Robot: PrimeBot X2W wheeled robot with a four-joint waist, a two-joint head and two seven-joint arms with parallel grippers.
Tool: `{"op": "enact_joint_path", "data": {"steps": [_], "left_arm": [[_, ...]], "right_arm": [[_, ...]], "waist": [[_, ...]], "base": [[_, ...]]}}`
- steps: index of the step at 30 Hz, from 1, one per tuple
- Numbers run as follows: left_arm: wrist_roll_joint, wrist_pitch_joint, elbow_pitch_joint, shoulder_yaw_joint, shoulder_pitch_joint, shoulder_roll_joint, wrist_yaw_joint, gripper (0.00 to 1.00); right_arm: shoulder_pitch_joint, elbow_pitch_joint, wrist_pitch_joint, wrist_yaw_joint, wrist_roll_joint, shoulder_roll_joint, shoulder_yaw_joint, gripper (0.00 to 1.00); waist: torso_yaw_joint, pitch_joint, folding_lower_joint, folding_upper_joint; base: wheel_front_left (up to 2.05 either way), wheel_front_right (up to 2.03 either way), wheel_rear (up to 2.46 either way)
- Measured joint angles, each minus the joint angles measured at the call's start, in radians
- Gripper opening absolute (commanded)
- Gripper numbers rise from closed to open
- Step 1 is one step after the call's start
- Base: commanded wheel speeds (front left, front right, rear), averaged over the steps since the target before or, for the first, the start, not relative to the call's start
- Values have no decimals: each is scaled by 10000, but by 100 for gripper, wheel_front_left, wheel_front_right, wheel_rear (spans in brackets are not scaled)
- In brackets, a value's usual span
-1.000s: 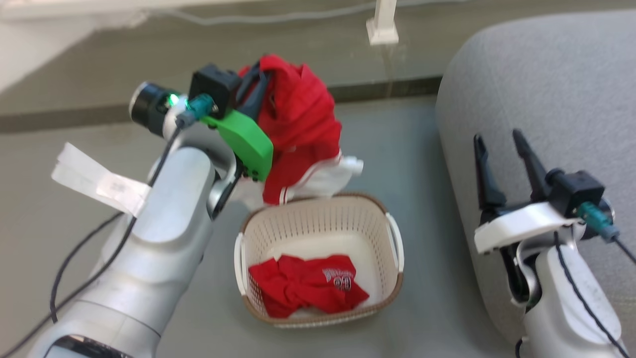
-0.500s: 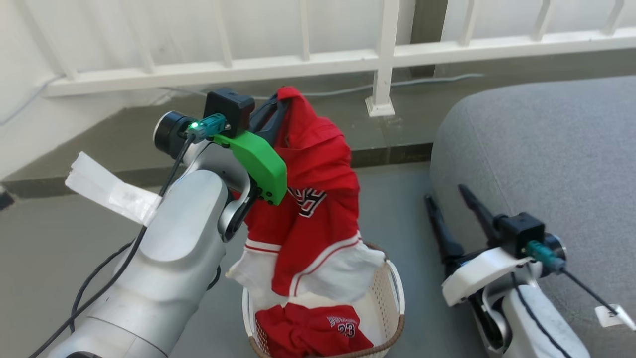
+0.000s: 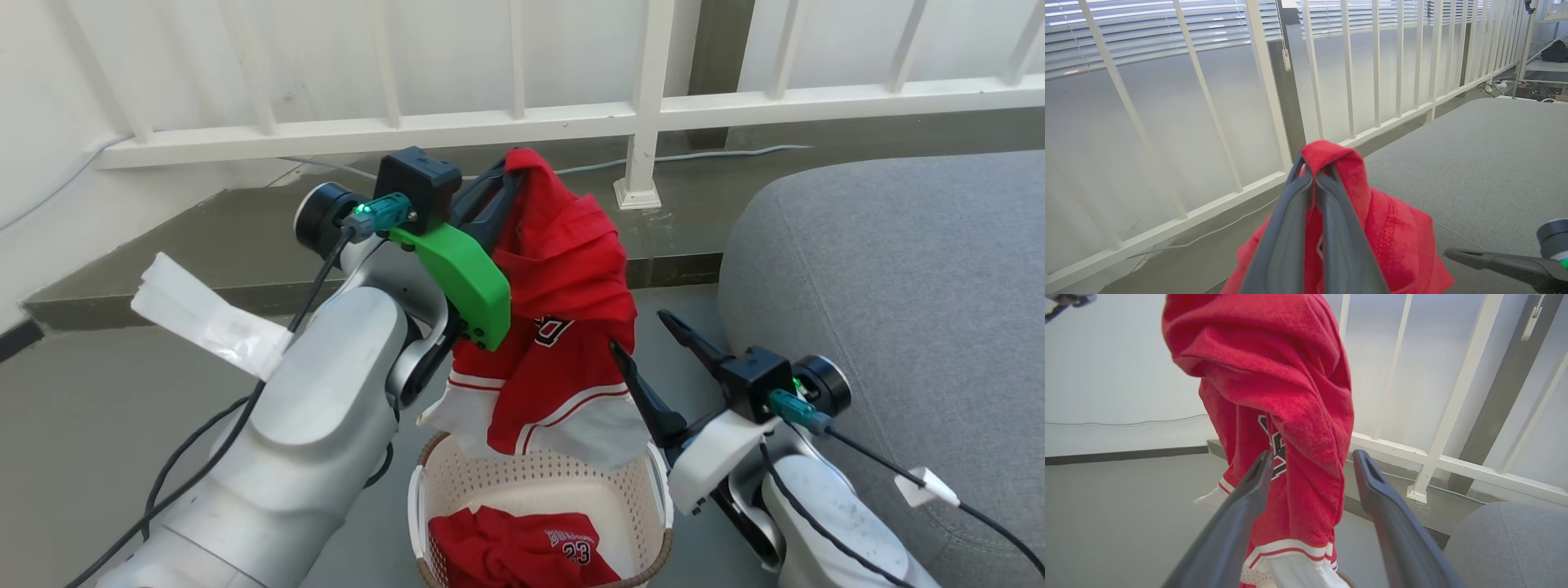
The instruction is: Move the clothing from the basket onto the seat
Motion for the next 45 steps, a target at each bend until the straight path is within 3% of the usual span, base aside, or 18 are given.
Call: {"op": "enact_joint_path", "data": {"steps": [15, 16, 17, 18, 35, 37, 38, 40, 41, 42, 45], "left_arm": [[-403, 343, -892, -577, 128, 4, 374, 0], [-418, 412, -913, -600, 164, 4, 418, 0], [-437, 424, -938, -627, 209, 4, 420, 0], [-454, 426, -957, -663, 247, 6, 433, 0], [-616, 464, -1043, -407, 945, 61, 953, 0], [-692, 382, -1034, -265, 1043, 77, 1016, 14], [-694, 336, -1012, -221, 1071, 86, 1053, 29], [-713, 276, -970, -150, 1112, 117, 1126, 79], [-717, 251, -951, -127, 1139, 138, 1131, 95], [-727, 171, -936, -92, 1174, 155, 1133, 100], [-913, 65, -888, -92, 1240, 173, 1131, 100]], "right_arm": [[-1252, 1279, 0, 2, -198, -151, 1335, 100], [-1297, 1373, 0, 2, -178, -153, 1386, 49], [-1360, 1440, -2, 2, -125, -150, 1402, 36], [-1419, 1484, -2, 2, -67, -150, 1402, 2], [-2053, 1735, 0, 13, 560, -295, 1513, 0], [-2157, 1737, 0, 13, 662, -410, 1494, 0], [-2220, 1737, 0, 13, 694, -449, 1461, 0], [-2313, 1735, 0, 13, 746, -497, 1413, 0], [-2366, 1733, 0, 13, 779, -520, 1394, 0], [-2399, 1724, 0, 13, 788, -552, 1360, 0], [-2401, 1712, 0, 13, 859, -759, 1051, 0]], "waist": [[278, 147, 0, 0], [296, 159, 0, 0], [313, 170, 0, 0], [329, 181, 0, 0], [68, 421, 0, 0], [-4, 454, 0, 0], [-40, 470, 0, 0], [-109, 501, 0, 0], [-141, 516, 0, 0], [-171, 531, 0, 0], [-226, 573, 0, 0]], "base": [[0, 0, 0], [0, 0, 0], [0, 0, 0], [0, 0, 0], [0, 0, 0], [0, 0, 0], [0, 0, 0], [0, 0, 0], [0, 0, 0], [0, 0, 0], [0, 0, 0]]}}
